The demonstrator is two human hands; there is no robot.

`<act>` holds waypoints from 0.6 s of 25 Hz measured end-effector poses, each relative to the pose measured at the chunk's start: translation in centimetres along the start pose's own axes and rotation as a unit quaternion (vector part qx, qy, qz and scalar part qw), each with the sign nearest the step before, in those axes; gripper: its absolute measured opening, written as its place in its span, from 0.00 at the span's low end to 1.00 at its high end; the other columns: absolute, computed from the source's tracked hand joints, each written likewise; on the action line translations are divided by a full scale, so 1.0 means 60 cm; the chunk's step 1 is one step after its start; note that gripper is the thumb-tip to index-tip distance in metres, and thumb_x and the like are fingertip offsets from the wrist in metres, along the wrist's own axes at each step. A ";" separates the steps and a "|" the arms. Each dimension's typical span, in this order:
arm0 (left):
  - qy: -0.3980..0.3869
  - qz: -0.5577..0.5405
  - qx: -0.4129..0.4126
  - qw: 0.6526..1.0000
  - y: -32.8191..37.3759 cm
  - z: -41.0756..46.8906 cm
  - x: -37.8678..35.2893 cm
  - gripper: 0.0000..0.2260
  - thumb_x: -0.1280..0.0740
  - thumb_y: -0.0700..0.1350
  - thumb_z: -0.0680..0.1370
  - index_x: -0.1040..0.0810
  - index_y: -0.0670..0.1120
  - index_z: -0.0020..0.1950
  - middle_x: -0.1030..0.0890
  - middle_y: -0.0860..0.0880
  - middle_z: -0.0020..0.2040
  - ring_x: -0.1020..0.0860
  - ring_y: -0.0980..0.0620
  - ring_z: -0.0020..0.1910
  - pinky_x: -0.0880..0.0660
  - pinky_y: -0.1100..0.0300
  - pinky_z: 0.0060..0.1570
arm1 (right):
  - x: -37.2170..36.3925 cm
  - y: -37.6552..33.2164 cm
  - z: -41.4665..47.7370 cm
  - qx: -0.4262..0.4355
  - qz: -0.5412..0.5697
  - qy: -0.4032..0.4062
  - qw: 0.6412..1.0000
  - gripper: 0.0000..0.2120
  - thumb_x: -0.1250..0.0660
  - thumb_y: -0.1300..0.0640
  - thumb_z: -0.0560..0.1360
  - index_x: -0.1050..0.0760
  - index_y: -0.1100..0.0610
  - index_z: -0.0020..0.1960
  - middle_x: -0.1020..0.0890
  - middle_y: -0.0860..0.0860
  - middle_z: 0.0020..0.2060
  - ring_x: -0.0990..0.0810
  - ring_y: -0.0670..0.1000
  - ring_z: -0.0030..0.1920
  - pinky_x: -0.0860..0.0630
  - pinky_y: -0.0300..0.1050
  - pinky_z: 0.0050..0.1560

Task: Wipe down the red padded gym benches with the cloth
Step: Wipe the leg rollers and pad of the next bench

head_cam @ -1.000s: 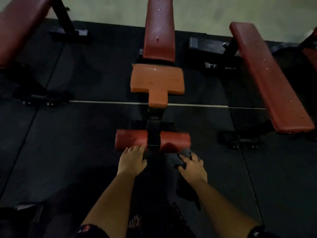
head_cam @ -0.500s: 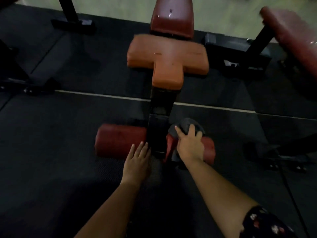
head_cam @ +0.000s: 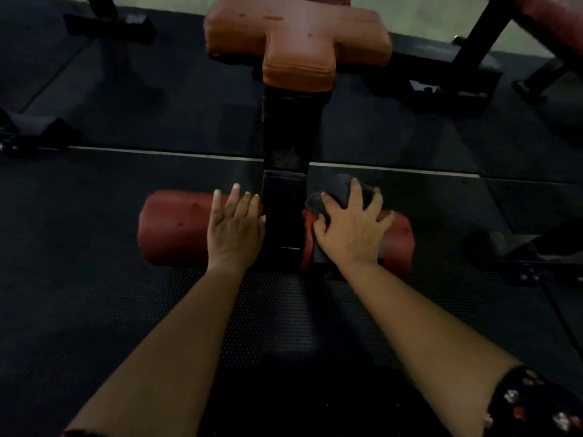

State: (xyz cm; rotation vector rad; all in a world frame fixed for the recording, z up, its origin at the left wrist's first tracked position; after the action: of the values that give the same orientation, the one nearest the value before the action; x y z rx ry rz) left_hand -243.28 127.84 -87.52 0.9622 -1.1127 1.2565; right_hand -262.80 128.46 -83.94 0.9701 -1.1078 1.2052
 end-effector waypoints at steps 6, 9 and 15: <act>0.053 -0.025 0.029 0.998 0.005 0.000 -0.011 0.24 0.51 0.48 0.80 0.24 0.39 0.66 0.22 0.42 0.66 0.33 0.43 0.74 0.54 0.43 0.74 | -0.002 -0.006 0.066 0.049 0.035 -0.119 0.991 0.19 0.39 0.46 0.79 0.30 0.38 0.69 0.35 0.52 0.69 0.35 0.61 0.64 0.28 0.57 0.56; 0.055 -0.025 0.032 0.998 0.007 0.002 -0.009 0.22 0.50 0.48 0.81 0.24 0.40 0.66 0.23 0.43 0.67 0.38 0.43 0.76 0.62 0.44 0.74 | 0.001 -0.021 0.050 0.076 0.019 -0.062 0.995 0.17 0.38 0.47 0.78 0.26 0.40 0.66 0.34 0.53 0.68 0.34 0.62 0.61 0.27 0.56 0.51; 0.077 -0.048 0.035 0.995 0.001 0.003 -0.011 0.22 0.49 0.47 0.80 0.24 0.40 0.65 0.22 0.43 0.65 0.32 0.43 0.73 0.63 0.43 0.74 | -0.016 -0.001 -0.137 0.204 0.041 0.124 0.970 0.20 0.34 0.54 0.72 0.21 0.45 0.63 0.28 0.57 0.66 0.29 0.64 0.53 0.24 0.54 0.43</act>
State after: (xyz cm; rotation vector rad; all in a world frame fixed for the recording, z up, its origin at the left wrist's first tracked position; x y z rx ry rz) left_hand -243.33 127.53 -88.11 0.9432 -0.8966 1.2767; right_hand -261.78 136.26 -86.56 1.0511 -0.7186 1.6141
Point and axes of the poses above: each hand's wrist, its own z-axis towards the middle knuckle, its own x-axis out of the back of the hand, y = z × x, the point moved 8 cm from there along z, towards the middle knuckle
